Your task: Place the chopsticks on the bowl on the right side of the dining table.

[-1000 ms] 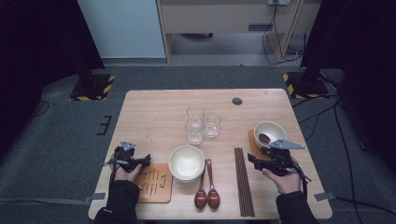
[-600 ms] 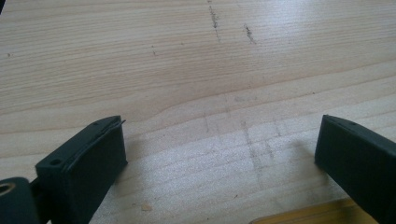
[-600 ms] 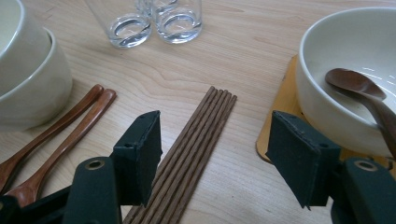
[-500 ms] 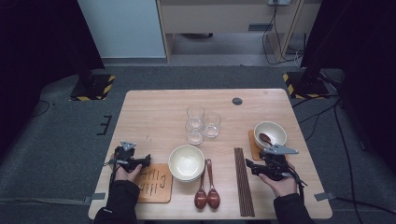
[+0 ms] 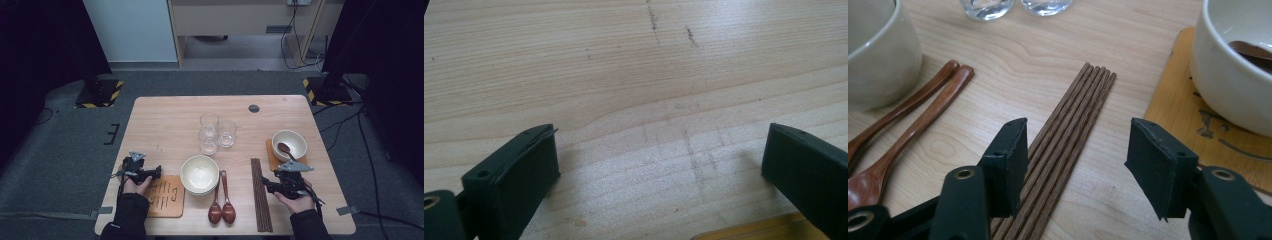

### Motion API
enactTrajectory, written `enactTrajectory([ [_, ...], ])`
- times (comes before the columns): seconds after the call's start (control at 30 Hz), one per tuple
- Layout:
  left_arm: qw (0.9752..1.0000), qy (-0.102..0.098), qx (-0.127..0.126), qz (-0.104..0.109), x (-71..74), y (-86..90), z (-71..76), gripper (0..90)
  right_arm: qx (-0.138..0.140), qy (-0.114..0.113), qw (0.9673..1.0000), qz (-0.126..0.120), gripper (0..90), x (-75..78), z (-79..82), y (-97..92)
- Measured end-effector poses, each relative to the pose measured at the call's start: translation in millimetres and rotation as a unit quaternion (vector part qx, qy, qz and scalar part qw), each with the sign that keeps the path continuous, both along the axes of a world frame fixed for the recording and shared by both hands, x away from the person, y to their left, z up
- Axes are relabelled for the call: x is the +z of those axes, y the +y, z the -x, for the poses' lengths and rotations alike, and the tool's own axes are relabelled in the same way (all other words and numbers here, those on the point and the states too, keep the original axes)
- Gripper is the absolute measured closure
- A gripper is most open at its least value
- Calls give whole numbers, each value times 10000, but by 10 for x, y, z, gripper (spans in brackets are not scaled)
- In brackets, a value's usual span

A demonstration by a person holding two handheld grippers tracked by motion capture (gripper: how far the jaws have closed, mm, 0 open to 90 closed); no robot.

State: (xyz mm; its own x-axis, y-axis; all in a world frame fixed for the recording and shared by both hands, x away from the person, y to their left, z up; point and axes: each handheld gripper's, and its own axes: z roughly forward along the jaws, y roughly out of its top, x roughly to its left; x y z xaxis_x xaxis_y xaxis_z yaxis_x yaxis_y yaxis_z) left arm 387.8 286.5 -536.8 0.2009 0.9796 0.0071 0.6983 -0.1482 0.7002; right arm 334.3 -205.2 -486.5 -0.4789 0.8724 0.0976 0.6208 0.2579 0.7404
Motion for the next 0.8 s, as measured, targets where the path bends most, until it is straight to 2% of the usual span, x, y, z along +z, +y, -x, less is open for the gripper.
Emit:
enactTrajectory([
  [0.33, 10000, -1, 1, -1, 0, 0, 0, 5, 76, 180, 9995, 239, 552, -92, -6, 22],
  [0.63, 10000, 0, 6, -5, 0, -1, 0, 5, 107, 323, 9984, 462, 612, -182, -26, 55],
  [0.8, 10000, 1, 6, -5, 0, -2, 0, 4, 147, 375, 9980, 496, 643, -202, -40, 73],
])
